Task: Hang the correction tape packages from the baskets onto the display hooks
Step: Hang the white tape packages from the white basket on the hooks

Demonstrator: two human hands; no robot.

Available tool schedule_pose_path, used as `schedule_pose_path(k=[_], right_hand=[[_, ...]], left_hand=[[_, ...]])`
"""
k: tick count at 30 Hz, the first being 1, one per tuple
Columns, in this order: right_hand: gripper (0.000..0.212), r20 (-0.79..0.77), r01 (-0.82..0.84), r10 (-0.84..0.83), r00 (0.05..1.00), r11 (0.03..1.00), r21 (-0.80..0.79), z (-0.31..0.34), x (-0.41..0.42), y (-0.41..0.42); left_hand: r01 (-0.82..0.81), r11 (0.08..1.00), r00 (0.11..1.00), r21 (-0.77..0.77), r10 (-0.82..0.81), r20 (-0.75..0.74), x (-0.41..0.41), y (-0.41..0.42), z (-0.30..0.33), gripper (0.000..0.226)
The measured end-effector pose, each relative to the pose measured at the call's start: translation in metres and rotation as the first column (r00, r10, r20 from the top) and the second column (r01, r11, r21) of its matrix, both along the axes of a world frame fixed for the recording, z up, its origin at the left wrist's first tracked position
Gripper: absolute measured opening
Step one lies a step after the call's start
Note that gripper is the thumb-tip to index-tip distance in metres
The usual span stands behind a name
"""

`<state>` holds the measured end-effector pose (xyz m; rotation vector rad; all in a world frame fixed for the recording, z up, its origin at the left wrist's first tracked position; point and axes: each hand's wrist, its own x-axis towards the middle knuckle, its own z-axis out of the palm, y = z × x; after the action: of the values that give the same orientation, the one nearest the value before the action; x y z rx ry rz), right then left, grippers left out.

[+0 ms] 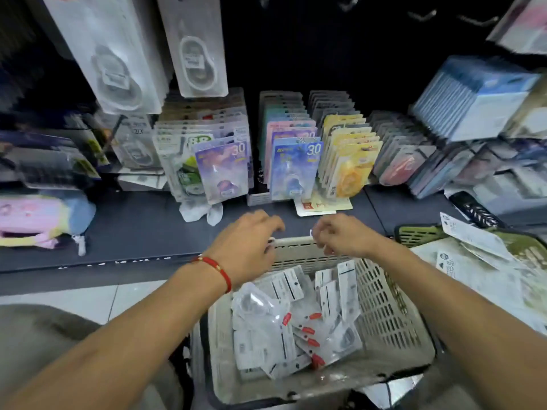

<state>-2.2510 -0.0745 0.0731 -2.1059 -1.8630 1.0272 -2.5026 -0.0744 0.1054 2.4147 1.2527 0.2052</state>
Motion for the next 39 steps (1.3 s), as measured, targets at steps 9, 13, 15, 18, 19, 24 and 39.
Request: schedule_pose_path(k=[9, 13, 15, 18, 19, 24, 39], right_hand=[[0.072, 0.566, -0.403, 0.424, 0.707, 0.899, -0.17, -0.141, 0.054, -0.057], [0.103, 0.532, -0.48, 0.492, 0.689, 0.86, -0.172, -0.162, 0.039, -0.049], [0.102, 0.556, -0.471, 0.473, 0.683, 0.868, -0.16, -0.163, 0.033, -0.046], [0.055, 0.594, -0.531, 0.508, 0.624, 0.833, -0.155, -0.151, 0.034, -0.041], [0.038, 0.579, -0.517, 0.503, 0.641, 0.841, -0.158, -0.145, 0.037, -0.041], [0.025, 0.295, -0.313, 0.303, 0.906, 0.95, -0.011, -0.106, 0.049, -0.045], [0.036, -0.669, 0.183, -0.494, 0.555, 0.857, -0.481, -0.061, -0.003, -0.075]], left_hand=[[-0.045, 0.938, 0.969, -0.345, -0.042, -0.242, 0.022, -0.071, -0.127, 0.041], [-0.147, 0.91, 0.982, -0.387, 0.087, -0.17, 0.023, -0.088, -0.14, 0.039], [-0.185, 0.902, 0.979, -0.39, 0.135, -0.152, 0.02, -0.091, -0.142, 0.038], [-0.236, 0.89, 0.971, -0.391, 0.205, -0.119, 0.02, -0.091, -0.14, 0.036], [-0.254, 0.883, 0.967, -0.395, 0.234, -0.099, 0.021, -0.091, -0.138, 0.035], [-0.285, 0.868, 0.936, -0.407, 0.343, 0.074, 0.033, -0.096, -0.134, 0.034], [-0.246, 0.822, 0.841, -0.514, 0.444, 0.308, 0.052, -0.107, -0.144, 0.089]])
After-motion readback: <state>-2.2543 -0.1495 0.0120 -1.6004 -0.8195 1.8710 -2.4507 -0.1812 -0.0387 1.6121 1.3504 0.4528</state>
